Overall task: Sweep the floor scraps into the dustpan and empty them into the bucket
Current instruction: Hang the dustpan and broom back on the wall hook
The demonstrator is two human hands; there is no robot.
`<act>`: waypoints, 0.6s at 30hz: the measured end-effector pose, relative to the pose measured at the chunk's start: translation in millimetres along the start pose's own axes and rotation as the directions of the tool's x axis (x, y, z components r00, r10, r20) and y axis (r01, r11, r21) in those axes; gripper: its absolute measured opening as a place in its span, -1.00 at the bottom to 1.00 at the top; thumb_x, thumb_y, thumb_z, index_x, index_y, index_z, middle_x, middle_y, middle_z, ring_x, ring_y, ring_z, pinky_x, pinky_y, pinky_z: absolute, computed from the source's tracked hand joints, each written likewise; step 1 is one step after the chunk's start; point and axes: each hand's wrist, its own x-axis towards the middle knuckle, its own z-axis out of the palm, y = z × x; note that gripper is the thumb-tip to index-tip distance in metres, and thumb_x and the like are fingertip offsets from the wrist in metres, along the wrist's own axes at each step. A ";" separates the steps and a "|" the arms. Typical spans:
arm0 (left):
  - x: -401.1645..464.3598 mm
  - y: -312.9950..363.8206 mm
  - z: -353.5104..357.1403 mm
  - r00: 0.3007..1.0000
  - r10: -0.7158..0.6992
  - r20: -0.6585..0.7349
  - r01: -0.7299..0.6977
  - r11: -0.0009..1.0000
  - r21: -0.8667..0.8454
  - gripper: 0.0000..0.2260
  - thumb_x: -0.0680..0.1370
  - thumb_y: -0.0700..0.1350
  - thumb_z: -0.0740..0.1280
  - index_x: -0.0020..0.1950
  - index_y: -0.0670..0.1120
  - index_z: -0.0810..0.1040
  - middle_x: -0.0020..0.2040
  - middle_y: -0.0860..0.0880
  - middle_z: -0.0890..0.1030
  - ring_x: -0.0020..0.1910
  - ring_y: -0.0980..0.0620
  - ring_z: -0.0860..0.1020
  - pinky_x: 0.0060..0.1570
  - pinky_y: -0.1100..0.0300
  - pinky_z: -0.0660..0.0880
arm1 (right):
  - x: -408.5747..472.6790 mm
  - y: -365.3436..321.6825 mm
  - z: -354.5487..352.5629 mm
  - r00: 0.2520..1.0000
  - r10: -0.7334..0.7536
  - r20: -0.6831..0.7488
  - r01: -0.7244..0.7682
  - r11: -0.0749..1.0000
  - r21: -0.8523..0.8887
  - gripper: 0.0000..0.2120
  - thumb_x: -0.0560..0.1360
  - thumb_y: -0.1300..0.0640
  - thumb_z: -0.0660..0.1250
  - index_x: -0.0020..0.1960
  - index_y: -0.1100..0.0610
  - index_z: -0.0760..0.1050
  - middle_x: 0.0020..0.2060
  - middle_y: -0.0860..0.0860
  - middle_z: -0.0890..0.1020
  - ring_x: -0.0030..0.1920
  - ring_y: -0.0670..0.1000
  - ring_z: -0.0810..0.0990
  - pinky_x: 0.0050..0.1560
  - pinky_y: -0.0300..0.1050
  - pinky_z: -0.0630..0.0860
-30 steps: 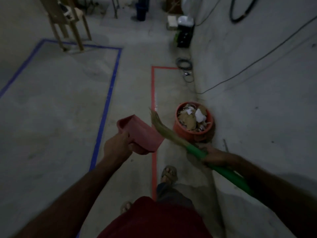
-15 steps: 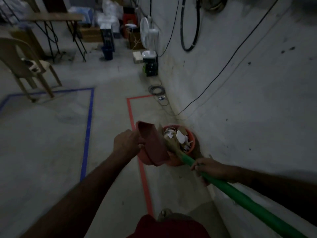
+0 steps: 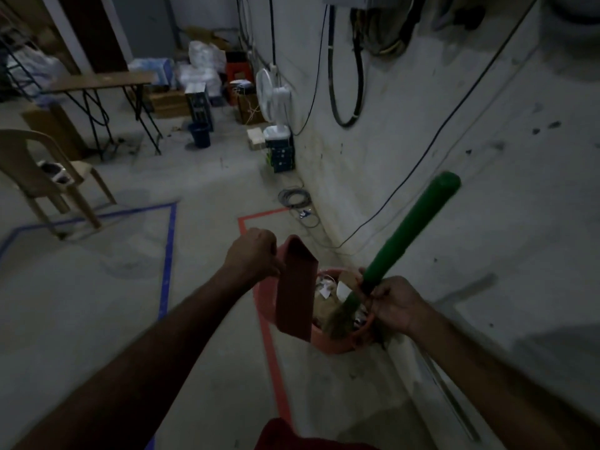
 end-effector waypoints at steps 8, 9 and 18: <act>46.3 23.5 -48.6 0.985 0.167 -0.053 -0.174 0.969 -0.176 -0.51 0.16 0.02 0.67 -0.03 -0.03 0.56 -0.17 0.00 0.68 -0.12 0.03 0.64 -0.16 0.06 0.59 | -23.6 -8.3 50.2 0.982 -0.186 -0.026 0.151 0.863 -0.482 -0.78 0.53 0.31 0.39 0.14 0.30 0.47 -0.21 0.13 0.59 -0.21 0.03 0.61 -0.20 -0.07 0.66; 50.8 27.7 -54.3 0.976 0.208 -0.071 -0.218 0.957 -0.193 -0.48 0.16 0.00 0.68 0.01 -0.04 0.56 -0.17 0.01 0.68 -0.13 0.04 0.65 -0.18 0.10 0.58 | -27.3 -10.6 56.3 0.970 -0.237 -0.049 0.174 0.824 -0.539 -0.80 0.56 0.24 0.37 0.14 0.26 0.44 -0.26 0.10 0.53 -0.26 0.02 0.57 -0.18 -0.08 0.64; 57.5 60.0 -115.3 0.794 0.540 -0.280 -0.608 0.706 -0.362 -0.38 0.36 0.01 0.62 0.31 -0.02 0.39 -0.25 0.26 0.54 -0.27 0.19 0.58 -0.28 0.18 0.48 | -91.9 -17.9 134.9 0.593 -0.774 -0.223 0.153 0.381 -0.912 -0.56 0.56 -0.30 0.24 0.30 -0.06 0.34 0.03 -0.06 0.56 -0.09 -0.06 0.55 -0.18 -0.16 0.50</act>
